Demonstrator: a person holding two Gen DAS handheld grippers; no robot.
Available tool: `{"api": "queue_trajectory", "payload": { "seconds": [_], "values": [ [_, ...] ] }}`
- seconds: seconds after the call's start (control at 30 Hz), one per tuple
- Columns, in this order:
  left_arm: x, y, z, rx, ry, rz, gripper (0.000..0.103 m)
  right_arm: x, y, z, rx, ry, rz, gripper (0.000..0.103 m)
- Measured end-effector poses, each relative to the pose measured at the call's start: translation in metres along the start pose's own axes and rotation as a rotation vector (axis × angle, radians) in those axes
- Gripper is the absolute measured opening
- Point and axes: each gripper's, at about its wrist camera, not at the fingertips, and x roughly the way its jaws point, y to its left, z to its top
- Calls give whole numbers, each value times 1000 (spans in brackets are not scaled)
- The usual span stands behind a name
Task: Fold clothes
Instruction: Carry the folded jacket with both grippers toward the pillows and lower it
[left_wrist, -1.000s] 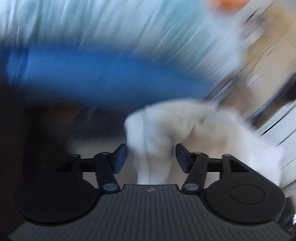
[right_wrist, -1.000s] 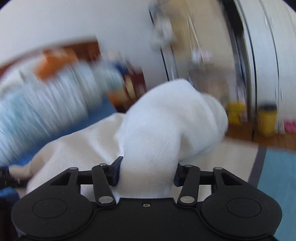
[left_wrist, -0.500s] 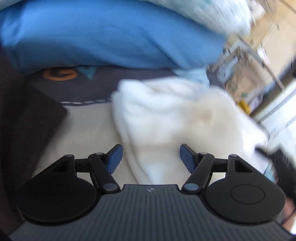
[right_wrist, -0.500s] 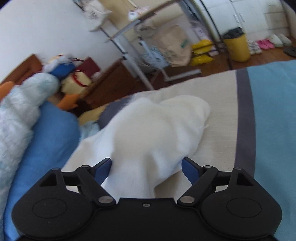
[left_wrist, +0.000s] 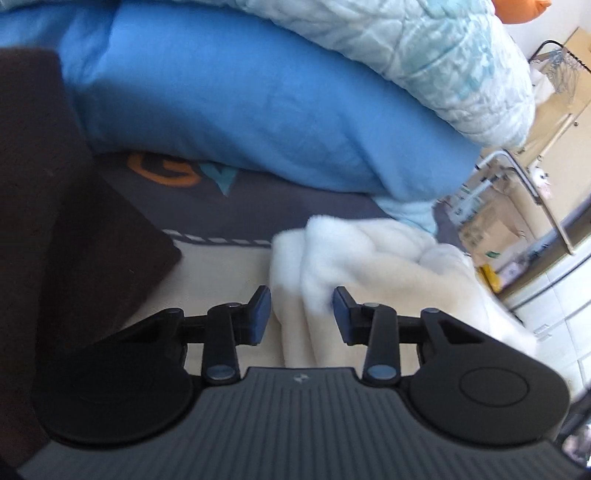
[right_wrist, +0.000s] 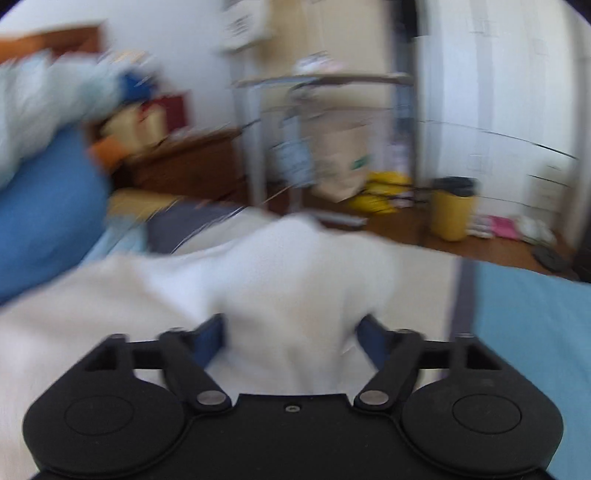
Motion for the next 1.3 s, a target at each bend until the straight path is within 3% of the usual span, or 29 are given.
{"api": "queue_trajectory", "payload": {
  "seconds": [0.07, 0.13, 0.2, 0.27, 0.33, 0.37, 0.43, 0.47, 0.53, 0.67, 0.73, 0.77, 0.83, 0.87, 0.93, 0.97, 1.03, 1.1, 1.23, 1.3],
  "values": [
    [4, 1, -2, 4, 7, 17, 37, -27, 5, 1, 14, -60, -83, 86],
    [9, 3, -3, -13, 23, 17, 36, -59, 13, -3, 17, -151, -44, 85],
    [7, 2, -4, -11, 21, 13, 36, -74, 29, -6, -44, -164, 194, 76],
    [5, 1, -4, 2, 17, 15, 37, -72, 59, -5, -147, -62, 393, 69],
    [11, 7, 0, -13, 21, 5, 37, -62, 91, -6, -239, 46, 498, 58],
    [12, 9, 0, -20, 21, 3, 37, -57, 112, -10, -307, 111, 523, 60],
    [10, 8, 1, -2, 9, 22, 36, -46, 147, -23, -468, 208, 484, 61],
    [6, 4, 1, 30, -15, 34, 36, -41, 164, -28, -537, 209, 458, 64],
    [-6, -3, 3, 70, -71, -13, 33, -35, 177, -28, -552, 216, 469, 64],
    [-19, -10, 5, 113, -107, -135, 29, -59, 142, -10, -388, 242, 658, 60],
    [-15, -8, 5, 105, -88, -146, 29, -94, 99, -13, -269, 179, 708, 61],
    [-13, -7, 4, 96, -74, -152, 29, -101, 83, -14, -241, 147, 672, 63],
    [-5, -11, 0, 111, -12, -156, 29, -112, 70, -30, -313, 104, 579, 63],
    [2, -18, -3, 154, 36, -106, 29, -117, 70, -41, -398, 99, 559, 64],
    [13, -34, -14, 269, 82, 57, 29, -125, 71, -70, -516, 157, 614, 67],
    [17, -41, -21, 319, 77, 103, 29, -131, 71, -85, -544, 173, 652, 73],
    [20, -47, -27, 346, 75, 126, 29, -145, 76, -109, -637, 106, 611, 74],
    [18, -48, -27, 341, 78, 130, 30, -148, 76, -112, -585, 101, 597, 74],
    [12, -39, -22, 315, 83, 142, 42, -159, 55, -99, -378, 162, 659, 74],
    [4, -33, -14, 306, 81, 168, 43, -173, 39, -100, -321, 206, 691, 73]
  ]
}}
